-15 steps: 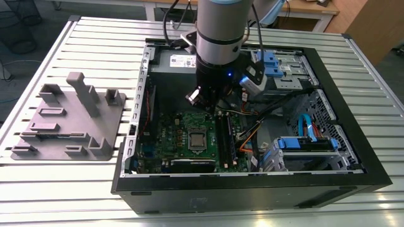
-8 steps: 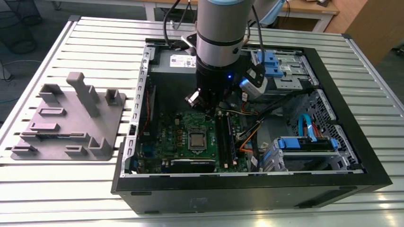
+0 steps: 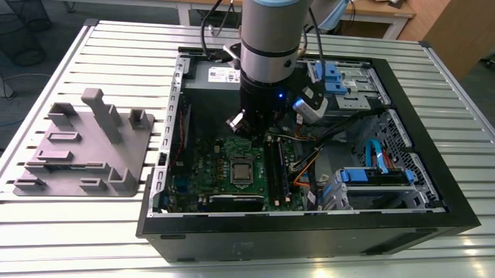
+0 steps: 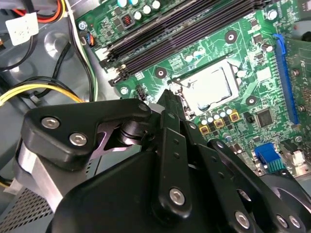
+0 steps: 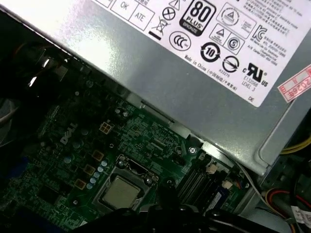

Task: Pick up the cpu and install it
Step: 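Install the first cpu locking lever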

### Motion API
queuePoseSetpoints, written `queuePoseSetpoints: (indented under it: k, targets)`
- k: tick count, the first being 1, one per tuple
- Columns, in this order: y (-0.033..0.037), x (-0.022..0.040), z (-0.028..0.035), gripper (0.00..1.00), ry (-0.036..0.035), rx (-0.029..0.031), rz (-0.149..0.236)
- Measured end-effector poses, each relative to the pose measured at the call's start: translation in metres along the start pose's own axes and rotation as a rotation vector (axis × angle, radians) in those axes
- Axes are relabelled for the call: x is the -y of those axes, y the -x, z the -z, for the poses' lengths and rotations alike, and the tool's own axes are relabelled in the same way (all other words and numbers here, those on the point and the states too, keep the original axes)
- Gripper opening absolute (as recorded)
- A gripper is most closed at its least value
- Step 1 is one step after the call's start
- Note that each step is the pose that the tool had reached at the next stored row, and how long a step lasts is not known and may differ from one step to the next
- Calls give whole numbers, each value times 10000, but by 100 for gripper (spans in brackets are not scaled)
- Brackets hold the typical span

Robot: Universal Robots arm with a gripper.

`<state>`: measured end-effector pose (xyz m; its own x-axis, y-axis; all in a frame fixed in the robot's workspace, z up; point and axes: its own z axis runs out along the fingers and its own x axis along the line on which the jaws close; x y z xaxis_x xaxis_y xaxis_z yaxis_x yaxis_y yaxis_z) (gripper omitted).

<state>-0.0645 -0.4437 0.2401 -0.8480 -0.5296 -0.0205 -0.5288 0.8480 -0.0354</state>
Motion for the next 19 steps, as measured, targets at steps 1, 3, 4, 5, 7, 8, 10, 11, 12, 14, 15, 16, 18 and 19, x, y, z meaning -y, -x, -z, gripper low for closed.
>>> queuePoseSetpoints:
  k: [1, 3, 4, 5, 7, 8, 10, 11, 12, 14, 15, 16, 18, 19]
  targets:
    - [-2, 3, -2, 11, -16, -10, -41]
    - [-6, 10, -5, 11, -38, -26, -117]
    - [-9, 14, -6, 11, -48, -32, -157]
    - [-11, 18, -7, 11, -58, -40, -196]
    - [-17, 28, -9, 11, -73, -51, -271]
    - [-18, 29, -10, 11, -79, -56, -303]
    - [-18, 29, -10, 11, -80, -57, -311]
    - [-18, 29, -10, 11, -80, -56, -312]
    - [-18, 29, -10, 11, -80, -57, -312]
    - [-22, 34, -10, 11, -81, -58, -312]
    - [-27, 43, -10, 11, -81, -57, -311]
    - [-33, 53, -11, 11, -81, -56, -312]
    - [-46, 73, -12, 11, -81, -57, -313]
    - [-53, 84, -14, 11, -81, -57, -314]
